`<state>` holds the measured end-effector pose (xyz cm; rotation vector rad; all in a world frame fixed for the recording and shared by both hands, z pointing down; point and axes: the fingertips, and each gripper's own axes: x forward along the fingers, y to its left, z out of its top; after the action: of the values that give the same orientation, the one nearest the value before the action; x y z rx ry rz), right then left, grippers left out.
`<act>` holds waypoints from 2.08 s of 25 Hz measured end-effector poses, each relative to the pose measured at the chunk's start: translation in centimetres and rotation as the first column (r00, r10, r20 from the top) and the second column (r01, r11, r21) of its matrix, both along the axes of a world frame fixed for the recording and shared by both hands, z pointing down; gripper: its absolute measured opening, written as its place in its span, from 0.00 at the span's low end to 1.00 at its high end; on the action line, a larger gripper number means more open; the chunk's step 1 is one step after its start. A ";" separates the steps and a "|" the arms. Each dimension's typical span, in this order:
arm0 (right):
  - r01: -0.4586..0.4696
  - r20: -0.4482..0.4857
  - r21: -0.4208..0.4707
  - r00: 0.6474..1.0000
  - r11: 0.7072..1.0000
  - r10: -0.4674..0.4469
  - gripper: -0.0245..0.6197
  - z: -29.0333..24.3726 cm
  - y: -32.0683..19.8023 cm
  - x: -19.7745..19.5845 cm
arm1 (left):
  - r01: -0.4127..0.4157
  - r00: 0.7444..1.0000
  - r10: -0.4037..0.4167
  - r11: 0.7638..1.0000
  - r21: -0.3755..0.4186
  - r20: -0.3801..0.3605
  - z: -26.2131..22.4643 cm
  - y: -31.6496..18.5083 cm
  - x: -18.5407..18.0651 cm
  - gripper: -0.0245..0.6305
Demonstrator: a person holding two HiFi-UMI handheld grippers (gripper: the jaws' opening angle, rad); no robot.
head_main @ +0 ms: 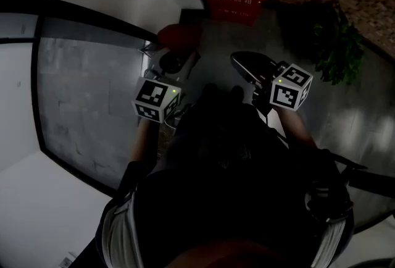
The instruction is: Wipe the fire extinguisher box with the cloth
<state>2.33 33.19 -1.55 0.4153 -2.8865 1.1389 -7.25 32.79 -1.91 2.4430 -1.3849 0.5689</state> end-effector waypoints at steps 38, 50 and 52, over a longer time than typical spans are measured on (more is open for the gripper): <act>-0.162 -0.080 -0.071 0.984 0.984 0.156 0.04 4.3 -26.5 -5.9 | -0.156 0.970 0.185 0.971 -0.180 0.156 17.4 -36.5 -4.6 0.19; -0.030 -0.090 -0.116 0.996 0.993 0.020 0.04 6.9 -31.0 -3.0 | 0.004 0.919 0.150 0.921 -0.391 0.363 29.8 -42.4 -5.1 0.19; -0.034 -0.113 -0.116 0.993 0.993 0.020 0.04 7.5 -31.9 -3.3 | 0.007 0.899 0.178 0.907 -0.421 0.399 31.7 -43.1 -5.8 0.19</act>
<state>-0.93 1.25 5.95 0.4989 -2.7103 1.2391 -13.07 -10.33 29.82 2.1092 -1.1386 1.3448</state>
